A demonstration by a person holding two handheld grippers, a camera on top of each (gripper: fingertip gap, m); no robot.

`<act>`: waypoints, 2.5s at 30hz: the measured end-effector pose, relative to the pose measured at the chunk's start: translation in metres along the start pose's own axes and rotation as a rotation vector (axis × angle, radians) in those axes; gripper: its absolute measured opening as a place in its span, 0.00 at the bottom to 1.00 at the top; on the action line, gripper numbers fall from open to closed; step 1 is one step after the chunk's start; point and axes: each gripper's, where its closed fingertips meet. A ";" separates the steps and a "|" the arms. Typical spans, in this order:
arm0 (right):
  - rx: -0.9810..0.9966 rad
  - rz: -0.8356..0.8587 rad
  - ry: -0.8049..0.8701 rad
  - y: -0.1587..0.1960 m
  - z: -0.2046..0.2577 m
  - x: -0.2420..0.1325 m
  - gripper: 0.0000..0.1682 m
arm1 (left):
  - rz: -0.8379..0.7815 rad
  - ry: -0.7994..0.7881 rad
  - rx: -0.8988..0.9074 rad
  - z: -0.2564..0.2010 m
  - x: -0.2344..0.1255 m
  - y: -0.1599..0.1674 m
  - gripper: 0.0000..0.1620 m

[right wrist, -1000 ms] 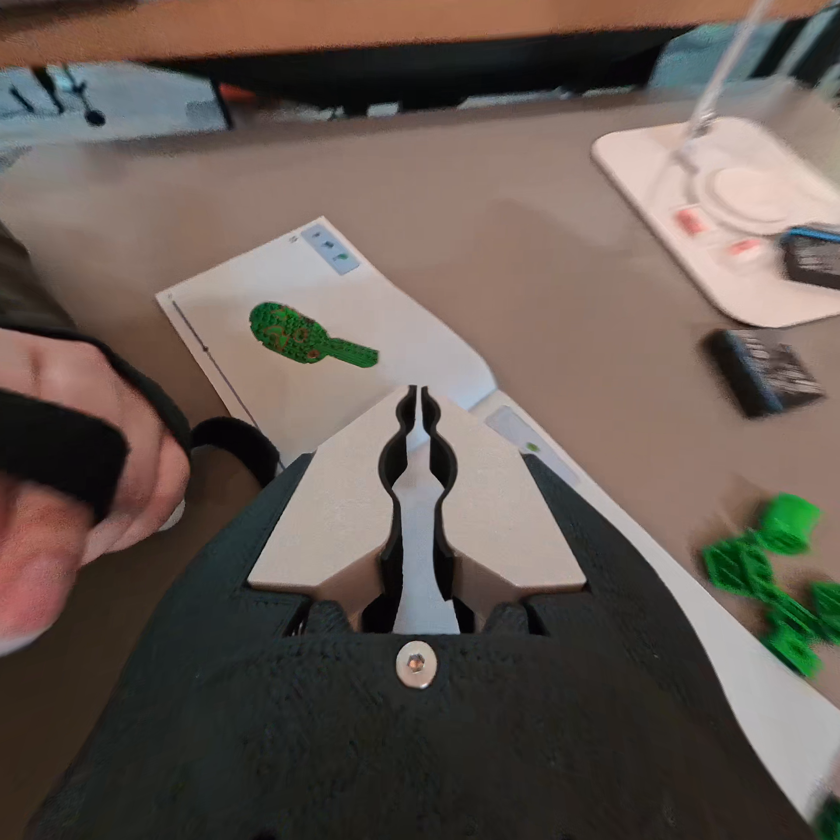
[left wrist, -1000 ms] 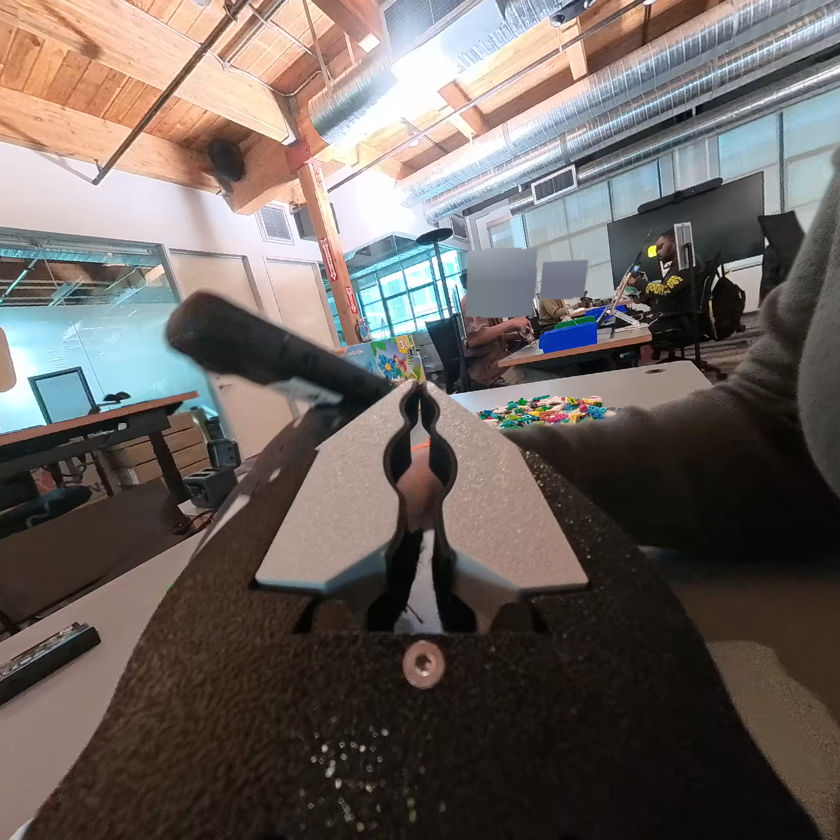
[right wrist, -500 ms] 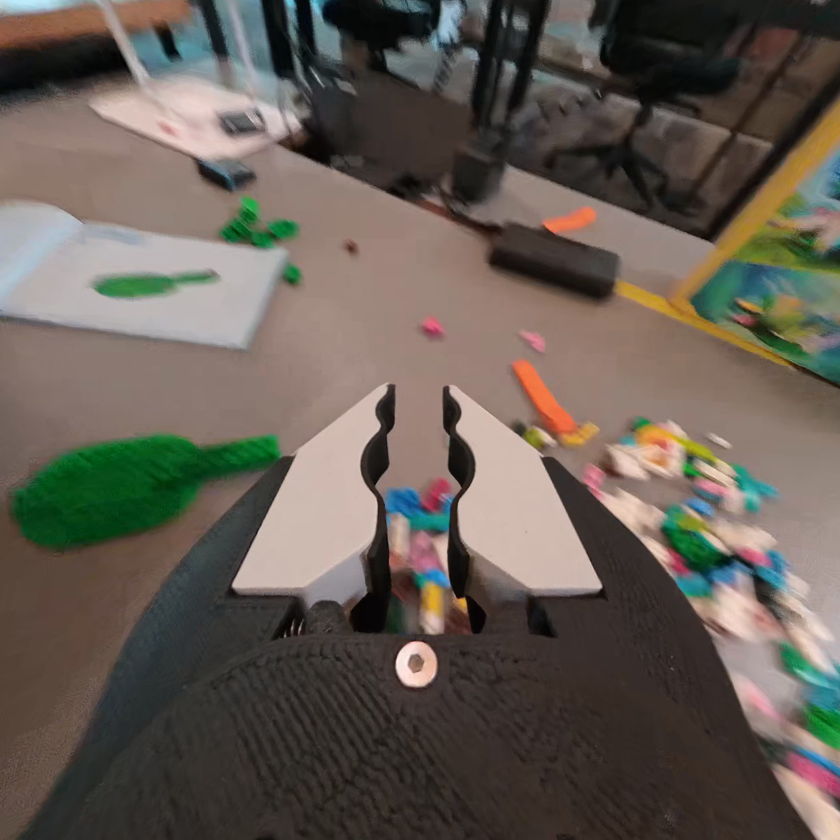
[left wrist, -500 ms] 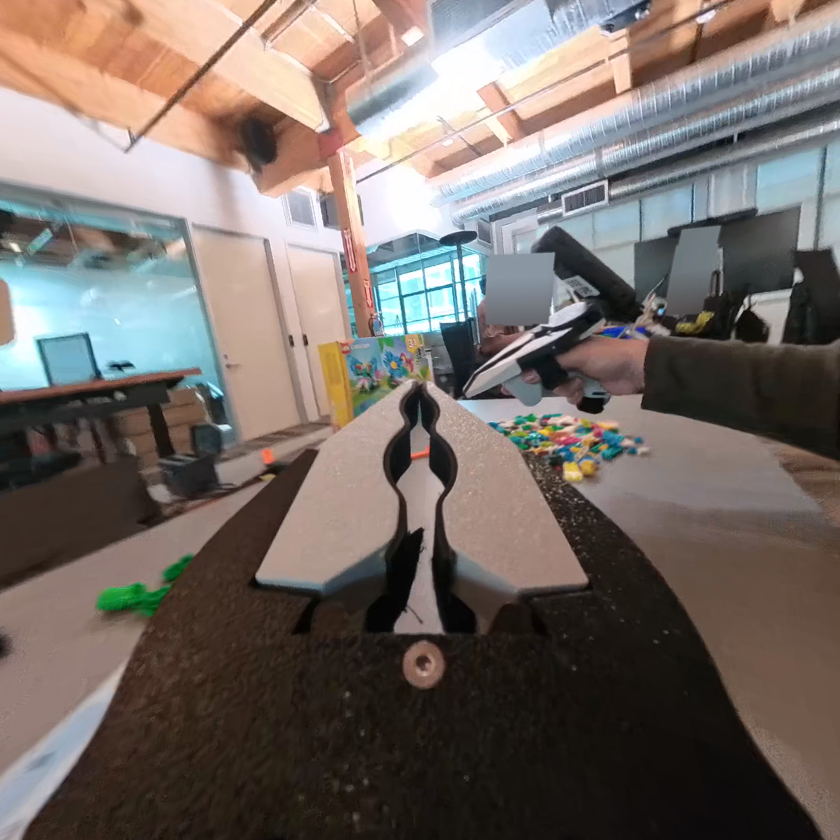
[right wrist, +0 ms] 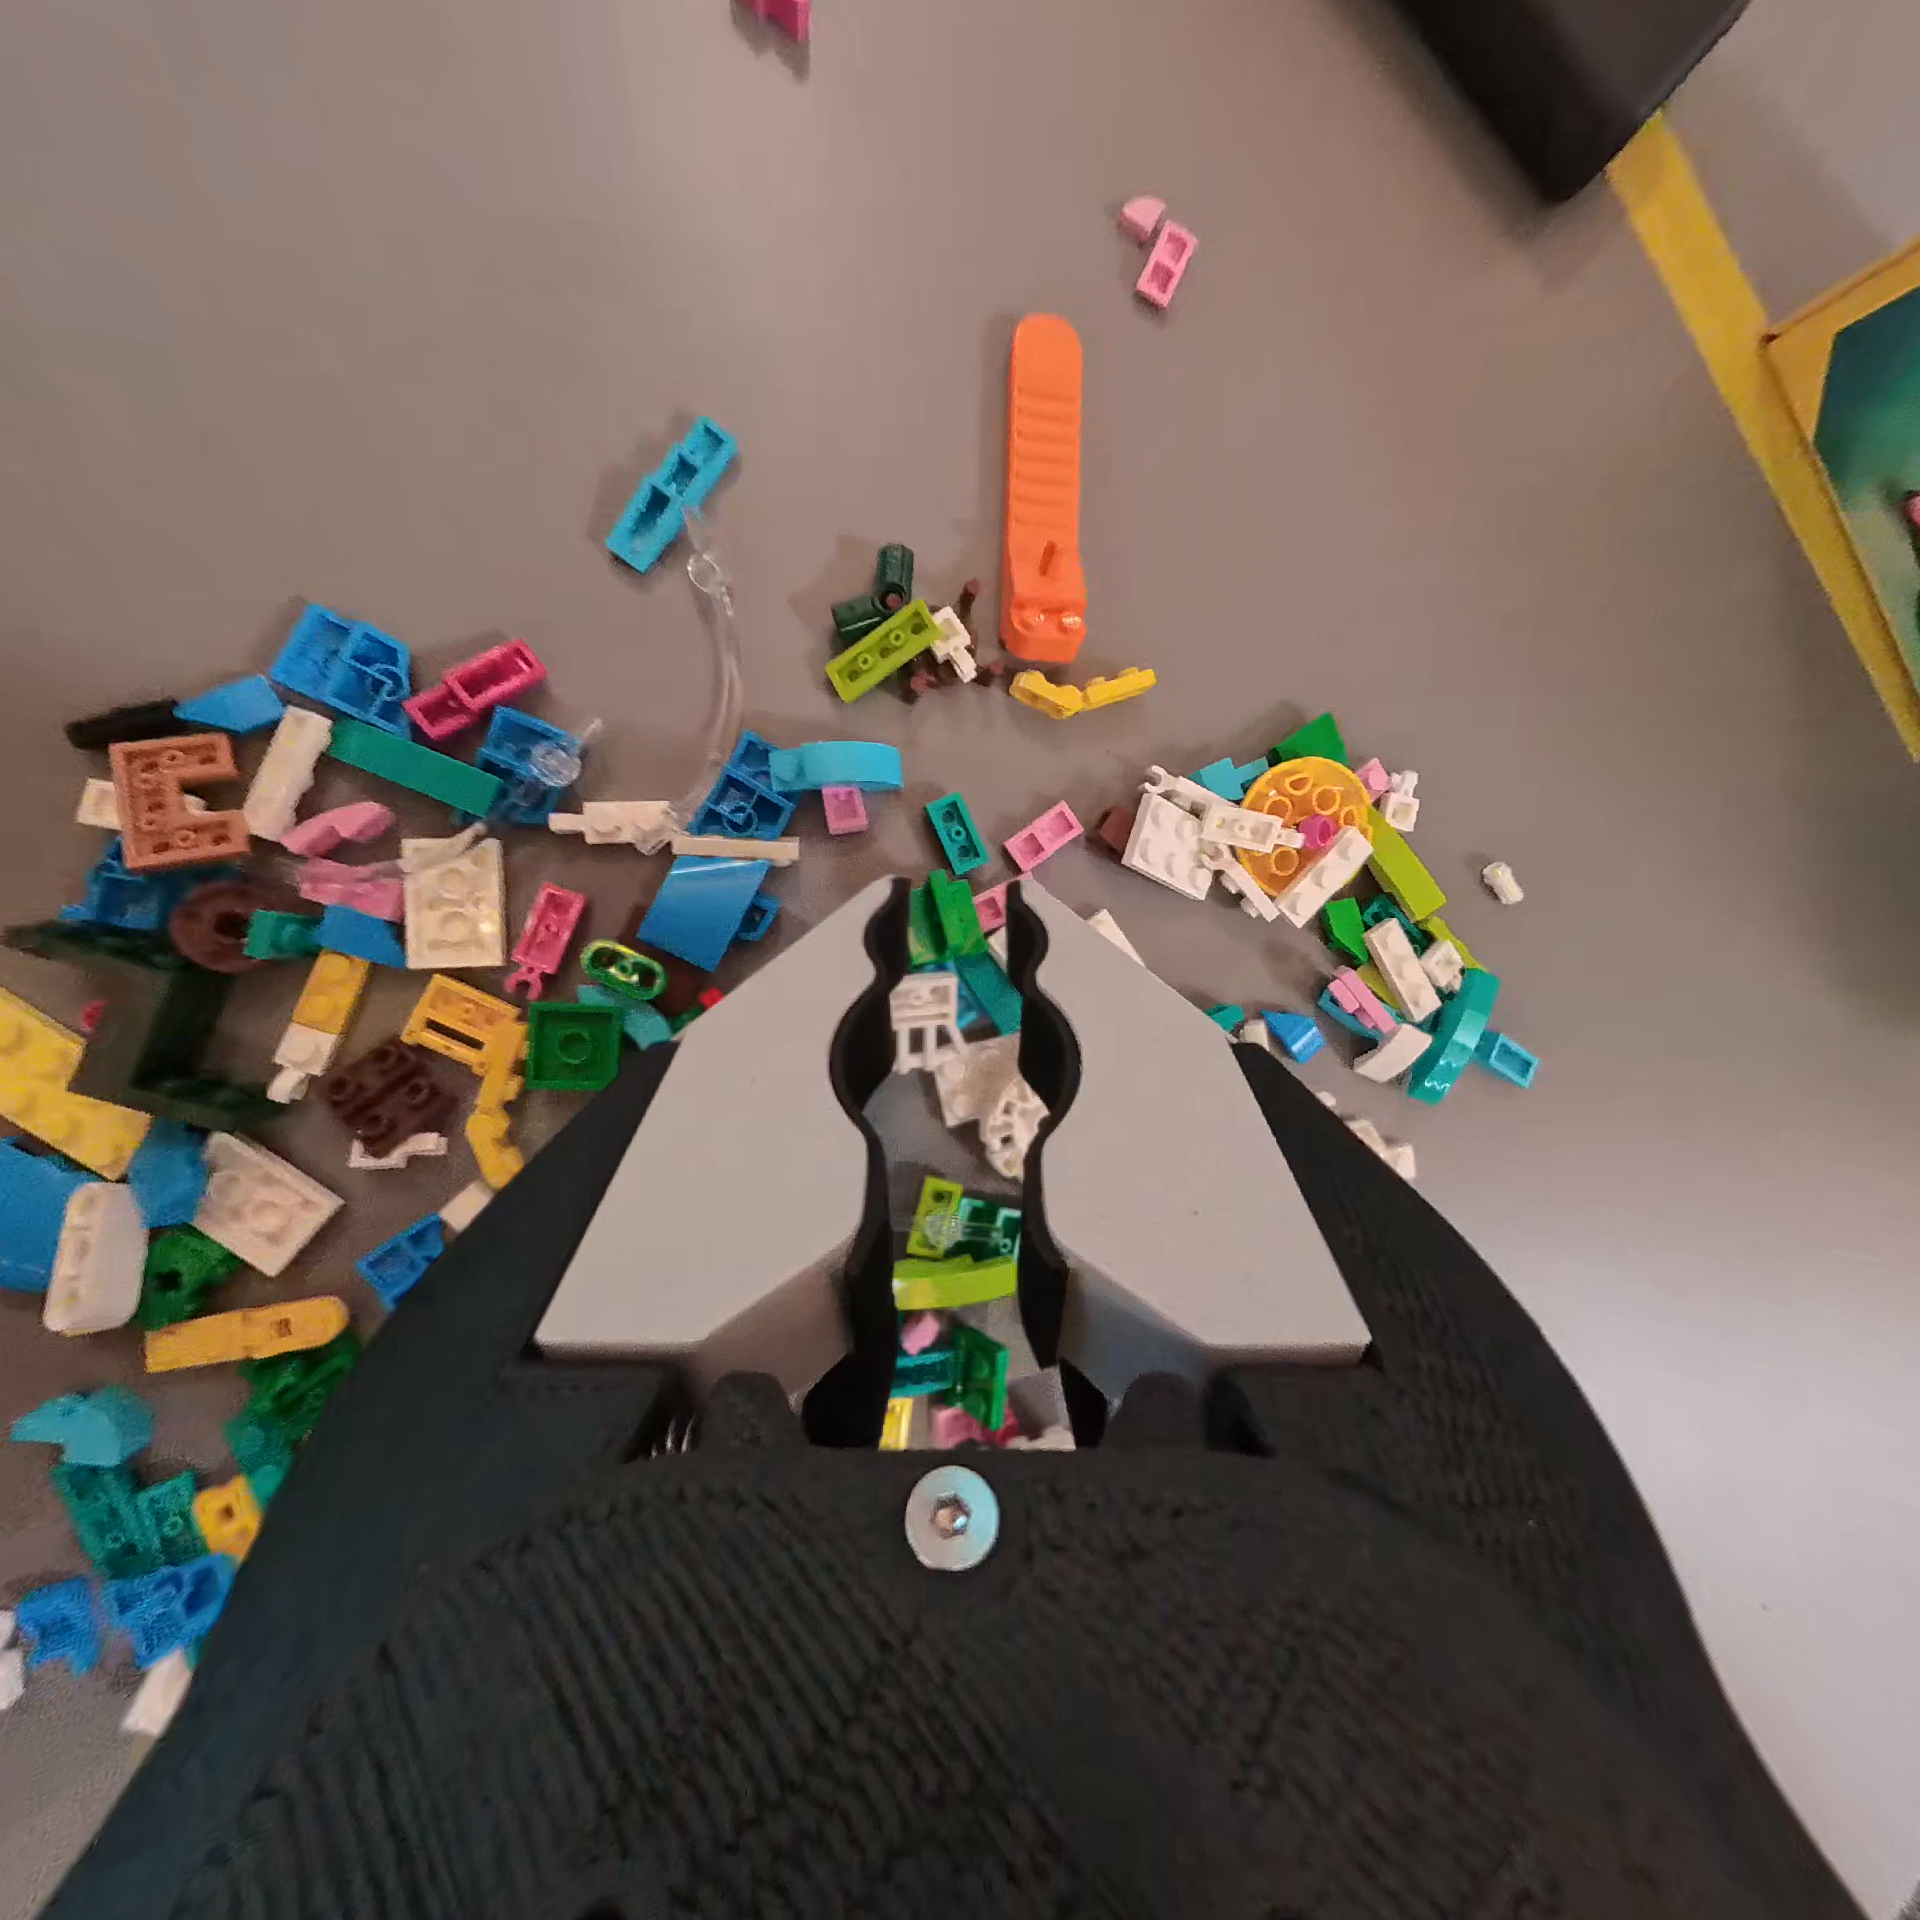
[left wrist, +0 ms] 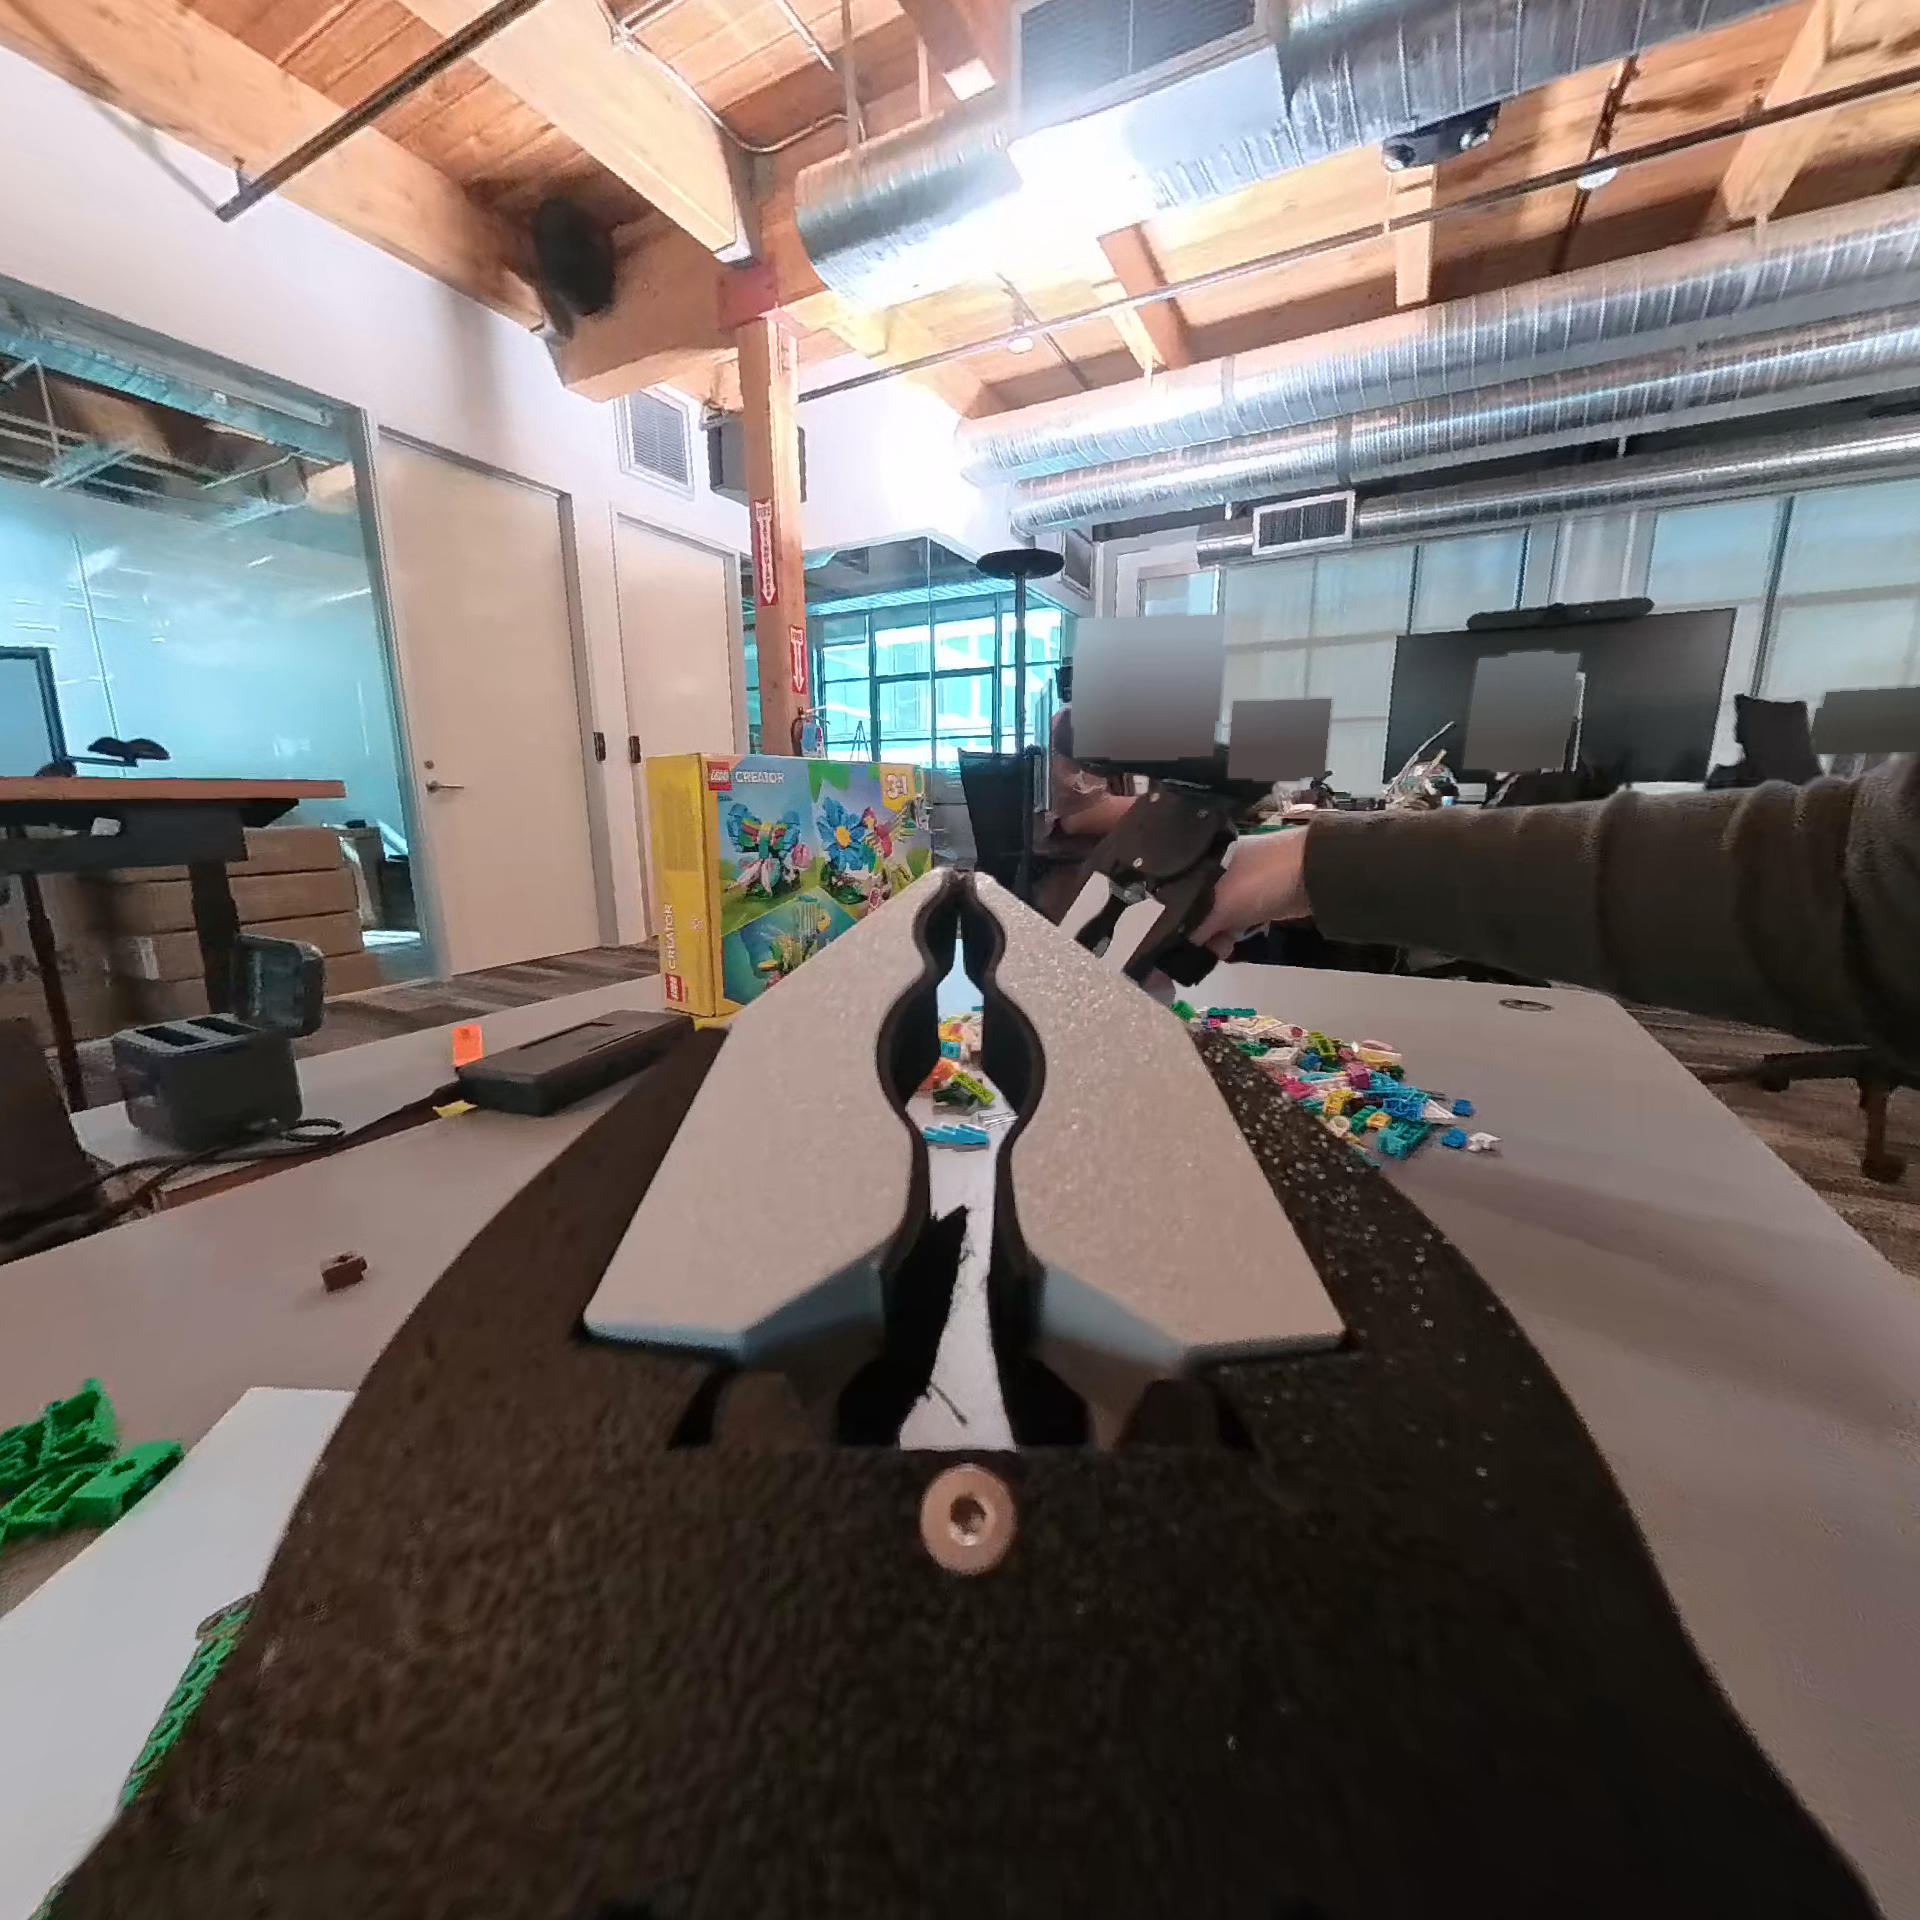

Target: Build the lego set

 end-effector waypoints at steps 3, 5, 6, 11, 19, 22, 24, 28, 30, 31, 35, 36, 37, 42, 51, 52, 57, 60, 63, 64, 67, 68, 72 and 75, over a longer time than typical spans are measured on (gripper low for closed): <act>-0.023 0.044 -0.037 0.004 -0.001 0.007 0.06 | 0.006 0.014 0.011 -0.003 0.000 0.001 0.00; -0.046 0.079 -0.052 0.007 0.000 0.009 0.04 | 0.007 0.025 0.018 -0.006 0.000 0.001 0.00; -0.049 0.091 -0.063 0.007 0.001 0.009 0.03 | 0.007 0.028 0.017 -0.007 0.000 0.001 0.00; -0.104 -0.050 -0.033 -0.044 0.005 0.003 0.02 | 0.031 0.006 -0.001 -0.003 0.005 0.007 0.00; -0.400 -0.479 -0.193 -0.231 0.108 0.069 0.02 | 0.013 0.033 -0.005 -0.008 0.000 0.002 0.00; -0.461 -0.468 -0.202 -0.262 0.126 0.112 0.02 | 0.008 0.039 -0.013 -0.008 -0.003 0.000 0.00; -0.456 -0.466 -0.206 -0.277 0.130 0.130 0.02 | 0.009 0.047 -0.015 -0.010 -0.004 0.000 0.00; -0.448 -0.431 -0.229 -0.289 0.134 0.151 0.02 | 0.010 0.056 -0.012 -0.012 -0.004 0.000 0.00; -0.408 -0.412 -0.256 -0.290 0.136 0.155 0.04 | 0.009 0.057 -0.014 -0.012 -0.004 0.000 0.00; -0.393 -0.416 -0.260 -0.291 0.135 0.153 0.06 | 0.009 0.057 -0.015 -0.012 -0.004 0.000 0.00; -0.326 -0.452 -0.238 -0.283 0.122 0.119 0.11 | 0.010 0.055 -0.020 -0.011 -0.005 0.000 0.00; -0.307 -0.447 -0.230 -0.274 0.118 0.108 0.12 | 0.011 0.055 -0.020 -0.011 -0.005 0.000 0.00; -0.291 -0.433 -0.215 -0.263 0.112 0.096 0.12 | 0.011 0.056 -0.019 -0.011 -0.005 0.000 0.00; -0.157 -0.266 -0.071 -0.163 0.072 0.029 0.09 | 0.013 0.056 -0.021 -0.011 -0.004 0.000 0.00; 0.066 0.073 0.023 -0.001 0.069 -0.034 0.08 | 0.017 0.062 -0.025 -0.013 -0.004 0.001 0.00; 0.072 0.093 0.032 0.007 0.069 -0.035 0.09 | 0.017 0.062 -0.026 -0.013 -0.004 0.001 0.00; 0.136 0.080 0.012 0.024 0.067 -0.025 0.13 | 0.018 0.062 -0.028 -0.012 -0.004 0.001 0.00; 0.150 0.057 -0.020 0.022 0.070 -0.019 0.12 | 0.019 0.063 -0.031 -0.012 -0.004 0.001 0.00; 0.145 0.059 -0.015 0.021 0.069 -0.017 0.09 | 0.020 0.064 -0.033 -0.012 -0.004 0.002 0.00; 0.142 0.067 -0.018 0.021 0.069 -0.017 0.09 | 0.021 0.065 -0.034 -0.012 -0.004 0.002 0.00; 0.145 0.086 -0.023 0.023 0.068 -0.018 0.09 | 0.021 0.066 -0.037 -0.012 -0.004 0.002 0.00; 0.147 0.090 -0.018 0.024 0.067 -0.018 0.09 | 0.022 0.066 -0.039 -0.012 -0.004 0.002 0.00; 0.152 0.091 -0.036 0.023 0.068 -0.017 0.09 | 0.023 0.066 -0.041 -0.012 -0.004 0.002 0.00; 0.109 0.042 -0.035 0.007 0.069 -0.020 0.09 | 0.023 0.061 -0.043 -0.011 -0.003 0.003 0.00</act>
Point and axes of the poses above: each gripper's, where its closed fingertips meet, x out along the fingers, y out of its underside, z = x × y across the jaws
